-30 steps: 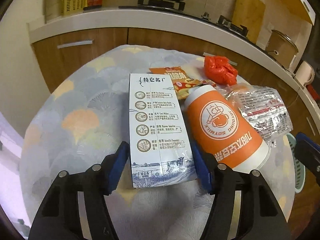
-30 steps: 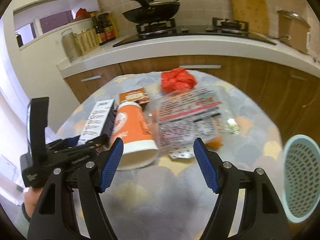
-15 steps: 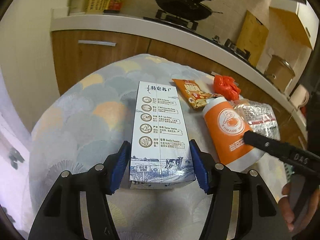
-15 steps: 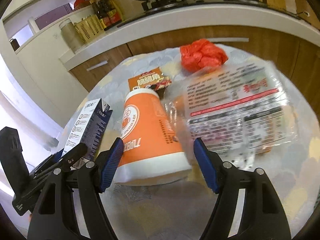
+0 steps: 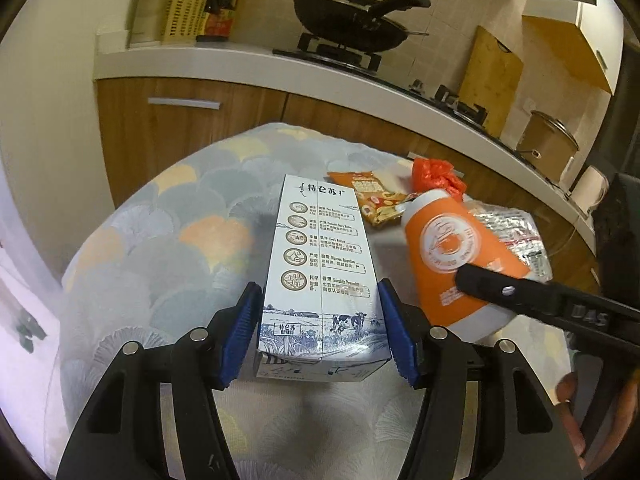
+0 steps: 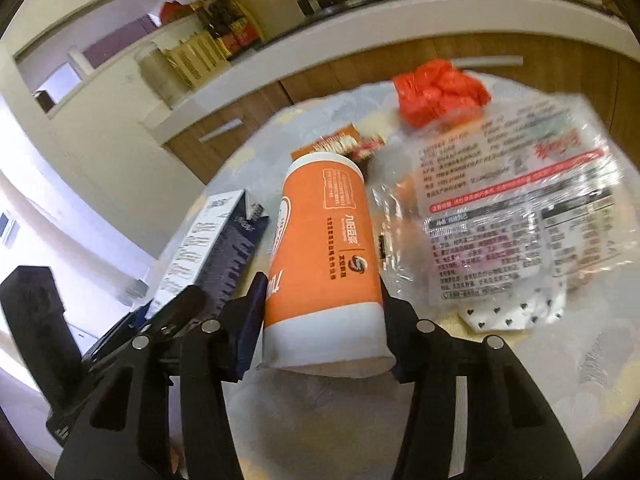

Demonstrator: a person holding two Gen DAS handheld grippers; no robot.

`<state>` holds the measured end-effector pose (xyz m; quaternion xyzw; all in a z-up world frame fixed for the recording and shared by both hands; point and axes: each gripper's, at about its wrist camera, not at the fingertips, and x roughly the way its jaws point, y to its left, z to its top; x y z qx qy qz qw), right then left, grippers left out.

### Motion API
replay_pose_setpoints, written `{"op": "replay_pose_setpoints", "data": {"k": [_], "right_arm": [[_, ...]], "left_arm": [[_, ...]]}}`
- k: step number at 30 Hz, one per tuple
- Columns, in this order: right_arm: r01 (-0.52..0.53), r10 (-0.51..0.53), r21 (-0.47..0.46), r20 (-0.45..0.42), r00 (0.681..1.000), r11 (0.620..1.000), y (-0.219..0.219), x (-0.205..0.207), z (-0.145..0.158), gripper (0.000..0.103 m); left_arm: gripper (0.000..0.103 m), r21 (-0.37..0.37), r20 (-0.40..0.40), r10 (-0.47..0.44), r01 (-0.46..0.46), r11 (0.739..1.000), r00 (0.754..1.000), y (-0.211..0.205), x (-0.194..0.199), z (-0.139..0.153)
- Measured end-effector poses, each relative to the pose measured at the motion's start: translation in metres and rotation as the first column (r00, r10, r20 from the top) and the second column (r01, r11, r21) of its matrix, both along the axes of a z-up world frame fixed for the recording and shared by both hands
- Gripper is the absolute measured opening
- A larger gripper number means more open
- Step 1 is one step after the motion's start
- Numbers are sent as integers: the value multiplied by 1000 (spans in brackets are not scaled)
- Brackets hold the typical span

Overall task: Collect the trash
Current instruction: 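Carry the carton and orange cup over the basket and release both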

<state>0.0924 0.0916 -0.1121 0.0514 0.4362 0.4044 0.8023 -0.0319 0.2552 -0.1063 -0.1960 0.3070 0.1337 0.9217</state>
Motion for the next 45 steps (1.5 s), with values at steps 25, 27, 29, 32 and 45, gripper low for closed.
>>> {"op": "replay_pose_setpoints", "data": {"k": [25, 27, 29, 32, 45], "right_arm": [[407, -407, 62, 291, 866, 911, -242, -19, 90, 47], [461, -454, 52, 297, 840, 886, -269, -18, 88, 47], [511, -499, 41, 298, 814, 859, -296, -16, 85, 47], [581, -559, 14, 291, 776, 814, -330, -11, 74, 47], [728, -716, -178, 136, 684, 662, -418, 25, -24, 48]], "left_arm": [[57, 103, 154, -407, 395, 913, 900, -191, 50, 90], [57, 108, 149, -446, 434, 894, 882, -213, 61, 89], [57, 111, 138, -484, 472, 874, 864, -234, 72, 87], [57, 105, 109, -541, 532, 841, 834, -266, 90, 77], [57, 11, -74, -715, 718, 696, 695, -384, 166, 3]]}}
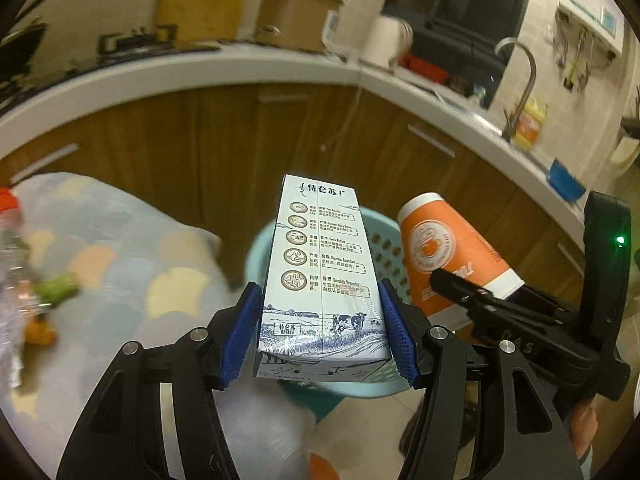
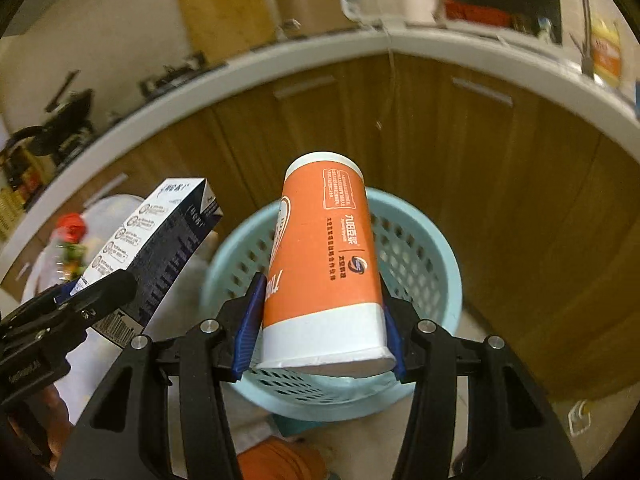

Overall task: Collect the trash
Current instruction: 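Carry the carton and orange cup over the basket and release both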

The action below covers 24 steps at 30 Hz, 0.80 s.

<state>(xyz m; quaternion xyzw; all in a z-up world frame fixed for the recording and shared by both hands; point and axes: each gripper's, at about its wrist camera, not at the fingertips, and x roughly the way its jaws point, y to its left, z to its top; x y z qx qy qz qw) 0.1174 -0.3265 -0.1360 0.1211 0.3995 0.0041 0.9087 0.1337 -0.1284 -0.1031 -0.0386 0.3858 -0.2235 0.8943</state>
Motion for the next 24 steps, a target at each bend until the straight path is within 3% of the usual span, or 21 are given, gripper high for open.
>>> {"op": "replay_pose_setpoints", "data": {"k": [6, 9, 10, 18, 24], "right_arm": [[39, -36, 29, -96, 995, 999, -18, 14, -31, 50], [38, -31, 59, -114, 993, 997, -25, 14, -40, 55], [34, -25, 72, -117, 993, 997, -26, 13, -40, 61], [46, -40, 78, -86, 996, 996, -27, 5, -31, 62], [3, -1, 84, -21, 1000, 996, -10, -5, -2, 62]], "left_arm": [[58, 30, -76, -33, 35, 999, 997, -26, 20, -31], [59, 36, -113, -41, 45, 998, 993, -32, 29, -41], [62, 49, -117, -28, 34, 998, 993, -32, 30, -44], [66, 23, -91, -8, 10, 1000, 996, -21, 22, -30], [66, 9, -50, 18, -17, 1000, 999, -1, 1, -9]]}}
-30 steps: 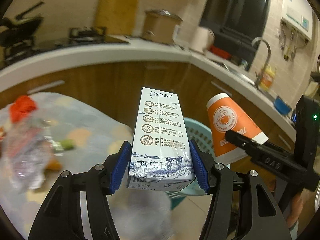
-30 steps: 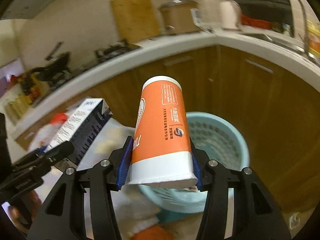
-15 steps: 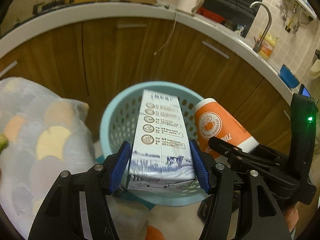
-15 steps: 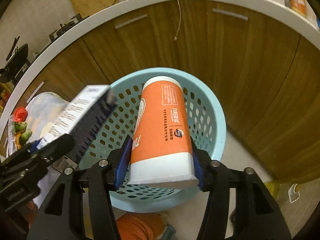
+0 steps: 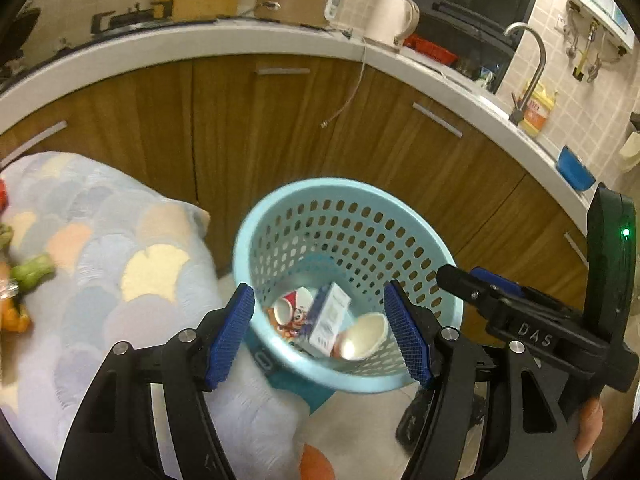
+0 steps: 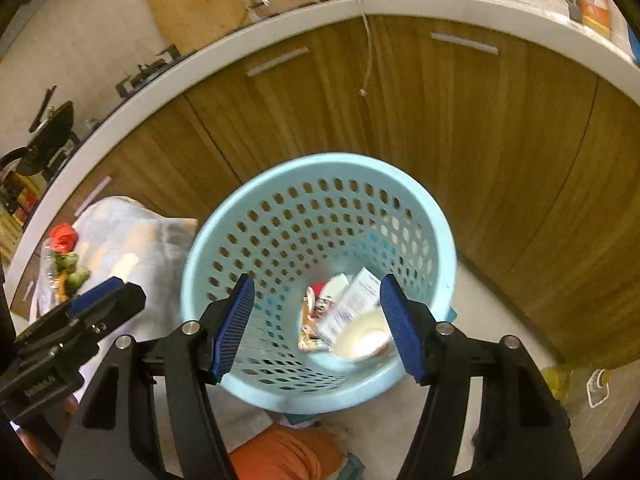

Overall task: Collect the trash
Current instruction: 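Carry the carton and orange cup over the basket and release both, then grasp the orange snack bag with the left tool while the right tool grasps the clear plastic bag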

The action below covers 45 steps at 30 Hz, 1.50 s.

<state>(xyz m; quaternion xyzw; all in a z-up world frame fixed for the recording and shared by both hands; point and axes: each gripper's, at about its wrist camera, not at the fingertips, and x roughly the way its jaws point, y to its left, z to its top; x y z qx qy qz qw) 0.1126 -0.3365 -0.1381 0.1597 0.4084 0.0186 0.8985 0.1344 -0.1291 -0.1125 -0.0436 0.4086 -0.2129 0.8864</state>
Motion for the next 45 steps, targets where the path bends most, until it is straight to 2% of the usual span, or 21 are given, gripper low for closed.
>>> {"op": "replay_pose_setpoints", "data": {"k": [5, 9, 11, 14, 20, 22, 27, 28, 34, 40, 45], "right_arm": [[-72, 73, -10, 64, 995, 997, 31, -7, 27, 62], [-150, 151, -25, 99, 984, 988, 69, -10, 42, 62], [-189, 192, -38, 109, 975, 981, 91, -11, 47, 62], [-254, 260, -61, 120, 958, 965, 130, -12, 54, 62], [-344, 354, -89, 143, 924, 935, 187, -10, 62, 61], [-378, 390, -103, 150, 908, 920, 208, -9, 65, 56], [-437, 451, -117, 146, 881, 892, 251, -2, 67, 53], [-446, 460, -120, 145, 876, 887, 258, -1, 68, 53], [-473, 490, -141, 130, 862, 870, 284, 7, 65, 53], [-490, 506, -137, 131, 852, 861, 295, 23, 64, 53], [-516, 524, -89, 142, 840, 852, 303, 38, 59, 53]], "left_arm": [[66, -36, 72, 66, -63, 997, 995, 39, -24, 29], [66, -121, 69, 128, -119, 985, 989, 81, -42, 48], [66, -134, 86, 170, -158, 978, 982, 101, -50, 56], [66, -128, 128, 258, -242, 962, 958, 141, -66, 69], [66, -72, 206, 431, -425, 902, 879, 225, -91, 83], [66, -49, 204, 466, -467, 883, 861, 252, -93, 80], [64, 27, 171, 534, -545, 838, 828, 306, -88, 62], [64, 43, 167, 538, -552, 833, 826, 311, -84, 58], [60, 128, 109, 517, -527, 840, 849, 334, -47, 28], [57, 196, 111, 522, -534, 823, 846, 341, -21, 8], [57, 240, 112, 514, -526, 816, 850, 341, -9, -3]]}}
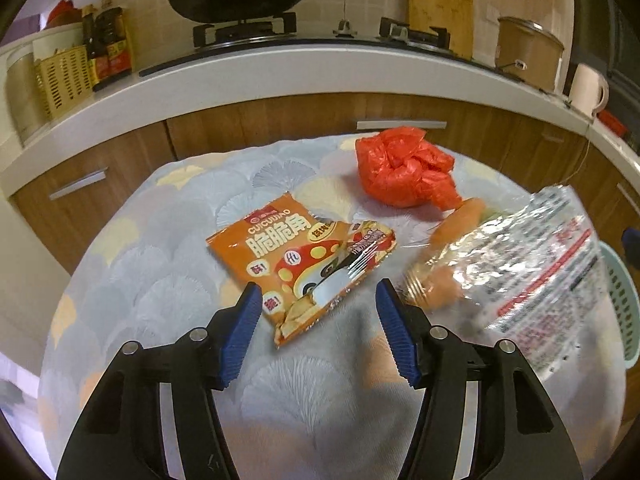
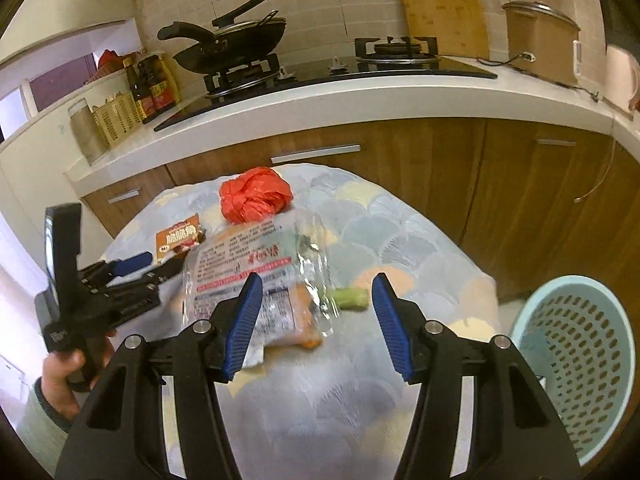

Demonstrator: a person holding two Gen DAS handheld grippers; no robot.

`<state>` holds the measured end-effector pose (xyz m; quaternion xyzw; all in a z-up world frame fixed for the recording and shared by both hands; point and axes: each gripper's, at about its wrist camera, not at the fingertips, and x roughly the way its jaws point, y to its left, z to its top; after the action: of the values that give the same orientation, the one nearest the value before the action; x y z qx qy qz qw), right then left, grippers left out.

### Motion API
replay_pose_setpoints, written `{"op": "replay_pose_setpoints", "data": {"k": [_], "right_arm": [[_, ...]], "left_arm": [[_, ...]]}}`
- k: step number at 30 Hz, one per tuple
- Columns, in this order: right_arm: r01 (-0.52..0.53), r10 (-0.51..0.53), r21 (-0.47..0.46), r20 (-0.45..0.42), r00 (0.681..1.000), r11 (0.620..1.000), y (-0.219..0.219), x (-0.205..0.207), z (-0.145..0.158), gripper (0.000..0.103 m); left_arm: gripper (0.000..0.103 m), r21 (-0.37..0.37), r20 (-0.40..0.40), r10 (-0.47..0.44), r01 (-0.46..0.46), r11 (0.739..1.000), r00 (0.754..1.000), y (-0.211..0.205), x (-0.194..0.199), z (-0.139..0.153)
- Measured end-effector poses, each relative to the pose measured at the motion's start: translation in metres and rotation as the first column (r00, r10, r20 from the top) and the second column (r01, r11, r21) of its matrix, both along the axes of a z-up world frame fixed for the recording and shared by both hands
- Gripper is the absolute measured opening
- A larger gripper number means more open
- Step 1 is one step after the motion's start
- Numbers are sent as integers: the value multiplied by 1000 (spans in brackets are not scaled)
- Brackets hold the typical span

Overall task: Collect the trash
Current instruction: 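Grasp the orange snack bag with the left tool while the right tool grasps the clear plastic bag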

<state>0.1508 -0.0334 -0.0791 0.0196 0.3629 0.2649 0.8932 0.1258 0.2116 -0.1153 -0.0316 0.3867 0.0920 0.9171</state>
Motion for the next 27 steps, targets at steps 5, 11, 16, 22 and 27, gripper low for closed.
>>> {"op": "replay_pose_setpoints", "data": {"k": [5, 11, 16, 22, 27], "right_arm": [[-38, 41, 46, -49, 998, 998, 10, 16, -9, 54], [-32, 33, 17, -77, 996, 999, 25, 27, -22, 54], [-37, 44, 60, -125, 991, 997, 29, 34, -31, 54], [-68, 75, 60, -115, 991, 996, 35, 26, -27, 23], [-97, 107, 114, -86, 991, 989, 30, 9, -11, 13]], "left_arm": [[56, 9, -20, 24, -24, 1000, 1000, 3, 5, -4], [32, -21, -41, 50, -51, 998, 998, 11, 9, -7], [22, -58, -25, 62, -63, 996, 998, 17, 6, -7], [18, -67, -3, 68, -68, 995, 998, 17, 2, -5], [16, -94, 45, 69, -64, 993, 997, 16, -11, 4]]}}
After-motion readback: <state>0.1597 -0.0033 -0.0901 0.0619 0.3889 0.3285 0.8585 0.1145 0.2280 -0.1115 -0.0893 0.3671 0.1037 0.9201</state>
